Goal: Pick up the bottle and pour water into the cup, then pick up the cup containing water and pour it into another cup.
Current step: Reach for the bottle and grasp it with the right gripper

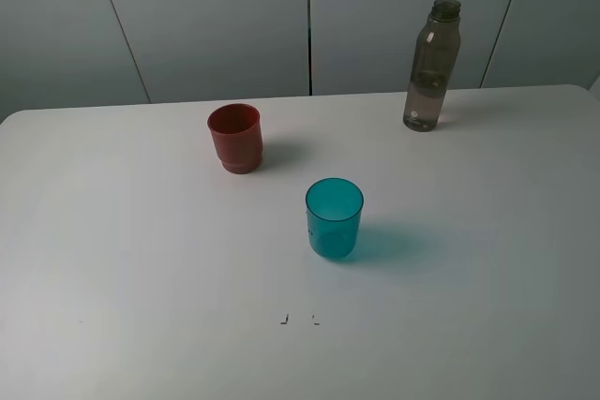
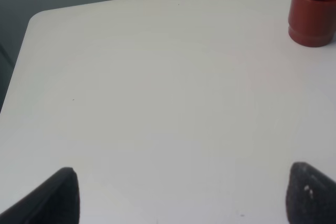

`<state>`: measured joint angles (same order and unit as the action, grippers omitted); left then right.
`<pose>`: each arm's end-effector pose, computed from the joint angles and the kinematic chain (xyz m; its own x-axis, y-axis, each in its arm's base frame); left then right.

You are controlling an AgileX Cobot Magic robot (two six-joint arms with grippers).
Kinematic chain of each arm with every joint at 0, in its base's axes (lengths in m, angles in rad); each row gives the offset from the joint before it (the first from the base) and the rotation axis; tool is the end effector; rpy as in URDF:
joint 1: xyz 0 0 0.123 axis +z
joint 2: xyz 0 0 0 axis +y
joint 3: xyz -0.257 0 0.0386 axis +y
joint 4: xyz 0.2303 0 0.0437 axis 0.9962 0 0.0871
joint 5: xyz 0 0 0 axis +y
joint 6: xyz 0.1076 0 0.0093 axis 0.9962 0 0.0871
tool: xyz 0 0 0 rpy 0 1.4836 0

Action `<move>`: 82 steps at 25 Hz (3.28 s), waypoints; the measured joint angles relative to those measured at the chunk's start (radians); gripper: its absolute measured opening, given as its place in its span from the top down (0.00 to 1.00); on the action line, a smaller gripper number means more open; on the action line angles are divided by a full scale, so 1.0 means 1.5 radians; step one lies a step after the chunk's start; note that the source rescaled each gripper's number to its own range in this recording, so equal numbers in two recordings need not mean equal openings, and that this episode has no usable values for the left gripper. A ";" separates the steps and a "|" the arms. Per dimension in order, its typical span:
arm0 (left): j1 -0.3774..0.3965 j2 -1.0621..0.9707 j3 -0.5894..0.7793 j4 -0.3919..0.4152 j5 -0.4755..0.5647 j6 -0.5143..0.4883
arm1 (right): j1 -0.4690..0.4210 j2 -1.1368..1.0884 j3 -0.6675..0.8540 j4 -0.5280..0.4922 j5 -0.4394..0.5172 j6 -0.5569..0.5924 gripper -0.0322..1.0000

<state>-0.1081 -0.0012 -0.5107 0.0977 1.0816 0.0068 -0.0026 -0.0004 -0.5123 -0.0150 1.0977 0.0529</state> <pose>0.0186 0.0073 0.2624 -0.4572 0.1025 -0.8834 0.0558 0.9947 0.0866 0.0171 -0.0015 0.2609 -0.4763 0.0473 -0.8780 0.0363 0.9988 0.0341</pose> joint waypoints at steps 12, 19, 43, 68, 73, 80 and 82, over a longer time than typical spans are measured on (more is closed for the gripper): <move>0.000 0.000 0.000 0.000 0.000 0.000 | 0.000 0.000 0.000 0.000 0.000 0.000 0.00; 0.000 0.000 0.000 0.000 0.000 0.000 | 0.000 0.000 0.000 0.000 0.000 0.000 0.00; 0.000 0.000 0.000 0.000 0.000 -0.005 | 0.000 0.000 0.000 0.000 0.000 0.000 0.00; 0.000 0.000 0.000 0.000 0.000 -0.005 | 0.000 0.000 0.000 0.001 0.000 0.000 0.00; 0.000 0.000 0.000 0.000 0.000 -0.005 | 0.000 0.000 0.000 0.001 0.000 0.000 0.00; 0.000 0.000 0.000 0.000 0.000 -0.005 | 0.000 0.005 -0.006 0.003 -0.003 0.000 0.00; 0.000 0.000 0.000 0.000 0.000 -0.005 | 0.000 0.033 -0.028 0.003 -0.014 0.002 0.00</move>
<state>-0.1081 -0.0012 -0.5107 0.0977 1.0816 0.0000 -0.0026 0.0493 -0.5541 -0.0111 1.0762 0.0553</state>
